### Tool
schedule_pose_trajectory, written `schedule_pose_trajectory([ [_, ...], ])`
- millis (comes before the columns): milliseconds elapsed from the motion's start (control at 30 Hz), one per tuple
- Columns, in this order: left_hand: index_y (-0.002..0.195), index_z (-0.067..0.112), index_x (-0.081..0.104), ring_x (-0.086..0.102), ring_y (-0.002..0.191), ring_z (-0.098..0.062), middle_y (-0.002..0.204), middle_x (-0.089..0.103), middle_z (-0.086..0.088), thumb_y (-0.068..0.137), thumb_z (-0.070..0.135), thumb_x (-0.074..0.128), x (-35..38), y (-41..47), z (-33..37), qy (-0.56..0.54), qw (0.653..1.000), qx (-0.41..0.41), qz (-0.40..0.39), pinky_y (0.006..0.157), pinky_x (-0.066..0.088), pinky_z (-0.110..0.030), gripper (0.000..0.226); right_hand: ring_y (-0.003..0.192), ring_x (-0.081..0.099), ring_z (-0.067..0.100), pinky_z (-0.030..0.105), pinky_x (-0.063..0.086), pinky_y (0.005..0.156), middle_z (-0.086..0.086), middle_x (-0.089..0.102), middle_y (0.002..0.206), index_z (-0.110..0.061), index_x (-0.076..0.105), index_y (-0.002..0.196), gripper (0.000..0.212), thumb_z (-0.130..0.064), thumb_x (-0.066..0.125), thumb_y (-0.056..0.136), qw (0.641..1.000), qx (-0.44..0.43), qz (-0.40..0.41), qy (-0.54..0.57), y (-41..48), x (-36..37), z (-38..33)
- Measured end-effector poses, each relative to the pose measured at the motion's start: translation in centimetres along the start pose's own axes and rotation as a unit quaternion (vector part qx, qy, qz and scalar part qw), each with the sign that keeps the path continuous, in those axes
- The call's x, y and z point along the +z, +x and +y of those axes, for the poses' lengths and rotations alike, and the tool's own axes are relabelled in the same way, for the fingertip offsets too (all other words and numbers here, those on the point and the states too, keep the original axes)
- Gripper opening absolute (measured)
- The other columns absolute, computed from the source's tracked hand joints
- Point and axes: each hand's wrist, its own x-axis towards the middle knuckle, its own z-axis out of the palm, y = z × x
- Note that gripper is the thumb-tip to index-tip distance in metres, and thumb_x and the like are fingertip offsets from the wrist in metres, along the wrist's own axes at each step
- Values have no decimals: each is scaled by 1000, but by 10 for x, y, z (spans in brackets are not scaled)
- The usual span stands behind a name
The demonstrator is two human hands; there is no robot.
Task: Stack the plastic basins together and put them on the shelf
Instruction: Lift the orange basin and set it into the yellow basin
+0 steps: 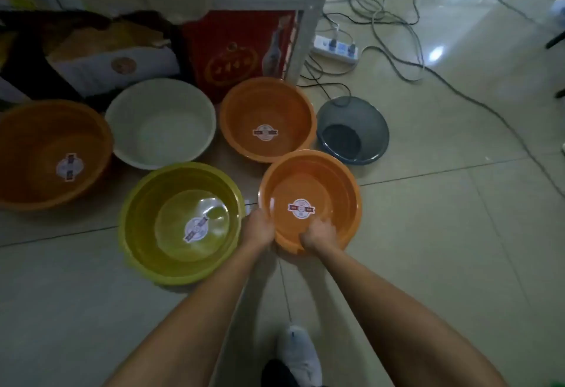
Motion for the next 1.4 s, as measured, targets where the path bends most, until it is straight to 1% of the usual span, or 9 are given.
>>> schedule_pose_trajectory([
  [167, 117, 5, 64, 70, 104, -37, 114, 73, -19, 88, 21, 68, 37, 21, -16, -81, 990, -116, 17, 81, 53, -39, 33, 141, 42, 42, 47, 37, 116, 27, 29, 158, 1, 16, 156, 85, -32, 61, 92, 978, 131, 116, 112, 23, -2, 40],
  [367, 119, 9, 63, 68, 99, -25, 108, 70, -1, 82, 14, 74, 25, 17, -3, -240, 963, -108, 50, 90, 56, -40, 40, 112, 66, 44, 45, 57, 93, 23, 70, 122, -3, 66, 121, 44, -23, 66, 81, 926, 154, 104, 327, 38, 5, 82],
  [600, 83, 8, 62, 62, 83, -31, 83, 66, -10, 84, 23, 63, -42, -33, 0, -286, 944, -111, 121, 71, 44, -36, 15, 106, 65, 44, 42, 50, 90, 24, 70, 114, -3, 61, 120, 35, -13, 59, 86, 895, 44, 206, 393, -43, -12, 66],
  [767, 76, 14, 58, 60, 78, -29, 73, 60, -4, 90, 24, 63, -110, -61, -44, -278, 933, -88, 209, 67, 38, -34, 17, 88, 60, 27, 31, 46, 80, 7, 68, 101, -11, 61, 117, 27, -13, 57, 90, 902, -79, 192, 378, -89, -24, -4],
  [933, 105, 18, 71, 66, 97, -31, 99, 69, -5, 92, 14, 51, -165, -81, -88, -296, 870, -223, 323, 87, 54, -40, 25, 99, 71, 35, 48, 58, 90, 13, 75, 107, -17, 63, 113, 28, -24, 61, 86, 936, -169, 134, 278, -105, 6, -76],
  [1167, 78, 10, 70, 71, 97, -38, 88, 70, -13, 91, 7, 58, -181, -86, -146, -274, 875, -282, 282, 74, 48, -32, 17, 94, 71, 30, 44, 60, 88, 5, 70, 96, -23, 59, 93, 6, -26, 64, 93, 960, -183, 71, 198, -109, 40, -110],
  [1233, 102, 5, 69, 68, 108, -40, 109, 70, -17, 92, 12, 58, -171, -75, -148, -254, 885, -296, 254, 83, 51, -37, 17, 91, 73, 28, 47, 62, 87, 6, 74, 97, -28, 58, 89, 6, -29, 62, 94, 964, -179, 70, 186, -98, 50, -110],
  [1300, 144, 6, 47, 58, 127, -43, 145, 54, -18, 89, 22, 60, -159, -61, -149, -229, 893, -326, 210, 105, 47, -51, 58, 87, 71, 25, 42, 61, 82, 6, 75, 98, -25, 64, 97, 10, -33, 59, 94, 971, -184, 76, 133, -86, 57, -111],
  [1400, 161, 11, 13, 39, 144, -44, 165, 24, -16, 89, 26, 55, -143, -48, -150, -216, 895, -361, 145, 118, 32, -58, 85, 92, 68, 28, 40, 57, 81, 9, 71, 107, -17, 53, 124, 34, -36, 51, 96, 982, -176, 50, 39, -71, 71, -114],
])
